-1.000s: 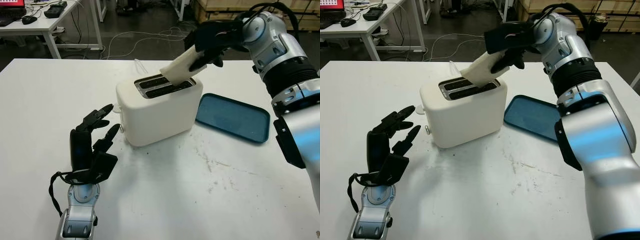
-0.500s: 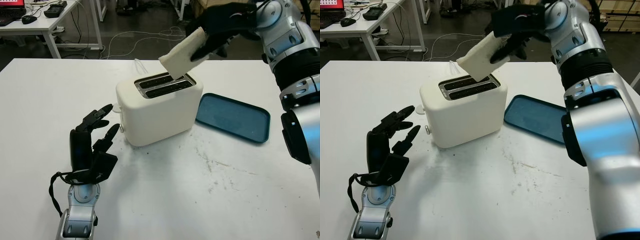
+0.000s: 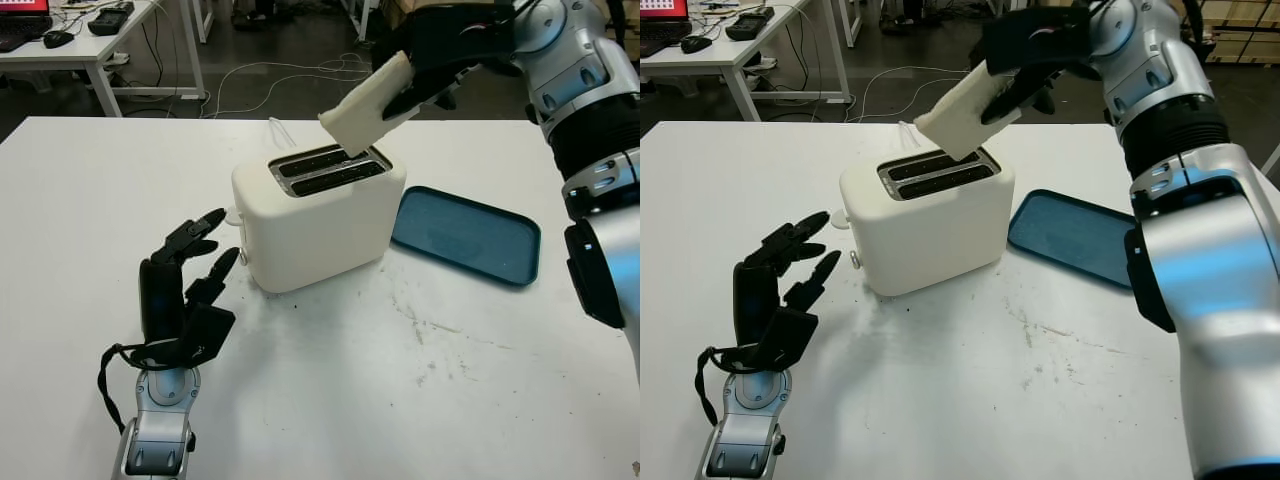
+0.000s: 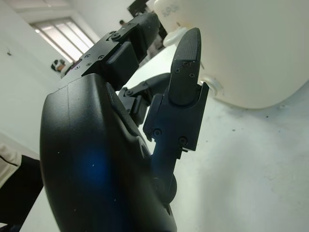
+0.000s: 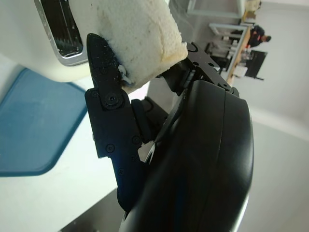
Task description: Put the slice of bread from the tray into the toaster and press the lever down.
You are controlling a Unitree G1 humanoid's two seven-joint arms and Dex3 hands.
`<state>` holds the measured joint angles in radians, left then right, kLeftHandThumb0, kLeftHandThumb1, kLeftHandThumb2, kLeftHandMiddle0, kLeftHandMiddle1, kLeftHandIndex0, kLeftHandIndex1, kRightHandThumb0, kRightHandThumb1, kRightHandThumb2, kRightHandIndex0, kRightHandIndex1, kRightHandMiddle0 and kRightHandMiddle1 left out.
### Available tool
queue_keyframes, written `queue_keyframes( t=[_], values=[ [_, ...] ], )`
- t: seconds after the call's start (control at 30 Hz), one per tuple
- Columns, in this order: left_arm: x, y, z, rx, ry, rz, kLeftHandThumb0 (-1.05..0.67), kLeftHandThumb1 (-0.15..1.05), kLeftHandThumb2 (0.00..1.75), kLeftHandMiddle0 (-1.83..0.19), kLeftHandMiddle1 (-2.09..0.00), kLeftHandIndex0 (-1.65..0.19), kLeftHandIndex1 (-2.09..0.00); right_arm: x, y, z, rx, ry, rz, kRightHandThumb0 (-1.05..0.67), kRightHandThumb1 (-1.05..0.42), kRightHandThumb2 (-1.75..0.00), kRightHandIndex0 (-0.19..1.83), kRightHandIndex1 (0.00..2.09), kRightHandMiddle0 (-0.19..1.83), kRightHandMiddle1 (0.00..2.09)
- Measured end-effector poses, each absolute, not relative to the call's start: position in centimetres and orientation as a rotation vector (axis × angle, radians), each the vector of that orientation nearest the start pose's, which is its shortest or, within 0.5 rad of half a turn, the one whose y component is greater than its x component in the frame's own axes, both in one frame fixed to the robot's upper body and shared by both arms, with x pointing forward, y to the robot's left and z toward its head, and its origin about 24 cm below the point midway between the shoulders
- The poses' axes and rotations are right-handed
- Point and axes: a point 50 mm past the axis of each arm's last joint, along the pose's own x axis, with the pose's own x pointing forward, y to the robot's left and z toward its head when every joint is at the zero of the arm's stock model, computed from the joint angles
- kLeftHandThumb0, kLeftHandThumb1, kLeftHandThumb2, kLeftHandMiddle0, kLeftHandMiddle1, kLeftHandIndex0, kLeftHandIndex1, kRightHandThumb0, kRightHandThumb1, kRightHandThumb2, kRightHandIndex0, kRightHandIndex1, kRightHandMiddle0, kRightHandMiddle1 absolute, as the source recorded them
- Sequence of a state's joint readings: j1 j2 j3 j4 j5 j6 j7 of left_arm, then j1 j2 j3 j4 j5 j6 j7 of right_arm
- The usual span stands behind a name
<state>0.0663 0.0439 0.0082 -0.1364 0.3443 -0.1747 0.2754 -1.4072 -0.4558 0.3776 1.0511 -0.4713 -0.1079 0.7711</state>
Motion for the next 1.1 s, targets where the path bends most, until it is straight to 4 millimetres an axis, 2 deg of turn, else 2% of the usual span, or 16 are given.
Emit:
queue_keyframes(
  t=[0.13, 0.37, 0.6, 0.73, 0.83, 1.0, 1.1],
  values=[
    [23.6, 16.9, 7.8, 0.356, -0.295, 0.27, -0.37, 0.92, 0.19, -0.47, -1.03, -0.73, -0.14, 41.7, -12.9, 26.2, -1.319, 0.071, 0.655, -0.5, -0.91, -0.11, 1.1, 1.75, 0.89, 1.75],
    [23.6, 16.8, 7.8, 0.356, -0.295, 0.271, -0.38, 0.92, 0.18, -0.47, -1.02, -0.73, -0.15, 41.9, -13.0, 24.8, -1.318, 0.119, 0.671, -0.5, -0.92, -0.09, 1.01, 1.75, 0.78, 1.72],
    [23.6, 16.8, 7.8, 0.356, -0.296, 0.27, -0.37, 0.92, 0.18, -0.47, -1.02, -0.73, -0.15, 41.9, -13.1, 23.4, -1.364, 0.17, 0.694, -0.43, -0.91, -0.05, 1.05, 1.75, 0.83, 1.75],
    [23.6, 16.8, 7.8, 0.356, -0.295, 0.27, -0.38, 0.92, 0.19, -0.47, -1.02, -0.72, -0.15, 41.8, -13.0, 23.3, -1.377, 0.193, 0.701, -0.4, -0.91, -0.04, 1.05, 1.75, 0.82, 1.75],
    [23.6, 16.8, 7.8, 0.356, -0.296, 0.269, -0.38, 0.92, 0.19, -0.47, -1.02, -0.73, -0.15, 41.8, -12.7, 23.4, -1.426, 0.198, 0.705, -0.47, -0.92, -0.06, 1.01, 1.75, 0.79, 1.73],
    [23.6, 16.7, 7.8, 0.353, -0.296, 0.269, -0.38, 0.92, 0.18, -0.46, -1.02, -0.72, -0.15, 41.7, -12.0, 23.4, -1.483, 0.186, 0.713, -0.45, -0.92, -0.12, 0.94, 1.75, 0.73, 1.61],
    [23.6, 16.6, 7.8, 0.35, -0.296, 0.268, -0.38, 0.92, 0.18, -0.46, -1.03, -0.72, -0.15, 41.6, -11.4, 23.4, -1.468, 0.172, 0.727, -0.57, -0.92, -0.14, 0.94, 1.75, 0.79, 1.55]
  ],
)
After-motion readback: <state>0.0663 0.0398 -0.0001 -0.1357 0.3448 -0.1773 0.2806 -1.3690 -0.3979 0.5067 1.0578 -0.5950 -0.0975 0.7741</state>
